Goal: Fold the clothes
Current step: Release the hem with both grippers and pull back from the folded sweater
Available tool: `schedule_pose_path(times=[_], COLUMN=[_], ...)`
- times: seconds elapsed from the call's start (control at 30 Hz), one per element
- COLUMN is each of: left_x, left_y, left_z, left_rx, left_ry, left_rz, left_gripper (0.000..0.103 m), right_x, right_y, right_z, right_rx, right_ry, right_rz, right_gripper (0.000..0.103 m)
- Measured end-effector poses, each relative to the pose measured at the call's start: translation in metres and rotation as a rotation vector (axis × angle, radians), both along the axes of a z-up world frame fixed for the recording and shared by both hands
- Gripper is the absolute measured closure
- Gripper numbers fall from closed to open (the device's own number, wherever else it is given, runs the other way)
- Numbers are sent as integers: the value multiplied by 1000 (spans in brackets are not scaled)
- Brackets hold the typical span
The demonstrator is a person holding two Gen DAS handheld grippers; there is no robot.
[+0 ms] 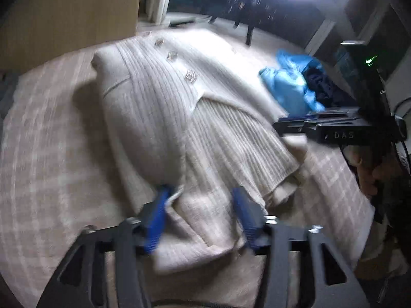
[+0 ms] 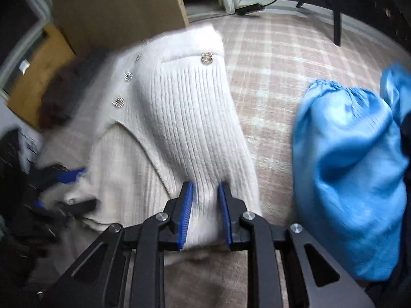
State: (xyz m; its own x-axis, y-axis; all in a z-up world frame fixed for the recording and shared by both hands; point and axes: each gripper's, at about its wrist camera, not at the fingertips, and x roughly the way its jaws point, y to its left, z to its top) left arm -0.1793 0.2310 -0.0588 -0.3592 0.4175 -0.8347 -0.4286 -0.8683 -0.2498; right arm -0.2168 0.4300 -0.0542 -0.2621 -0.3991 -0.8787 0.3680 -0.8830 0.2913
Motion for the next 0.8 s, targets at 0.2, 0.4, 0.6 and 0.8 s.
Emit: schedule_pose_path(times=[0.2, 0.4, 0.6, 0.8], left_x=[5, -27, -45, -72], left_y=[-13, -40, -5, -6], left_z=[36, 34, 3, 43], left_rx=[41, 43, 26, 14], left_ry=[49, 65, -30, 37], left_rz=[26, 156, 69, 74], left_gripper=[51, 51, 49, 50], right_x=[-31, -107, -132, -149], right_y=[-32, -78, -39, -11], right_z=[65, 36, 4, 37], right_rx=[-59, -69, -48, -88], right_ry=[156, 128, 38, 133], right_rz=[71, 84, 13, 17], right_gripper=[83, 84, 83, 81])
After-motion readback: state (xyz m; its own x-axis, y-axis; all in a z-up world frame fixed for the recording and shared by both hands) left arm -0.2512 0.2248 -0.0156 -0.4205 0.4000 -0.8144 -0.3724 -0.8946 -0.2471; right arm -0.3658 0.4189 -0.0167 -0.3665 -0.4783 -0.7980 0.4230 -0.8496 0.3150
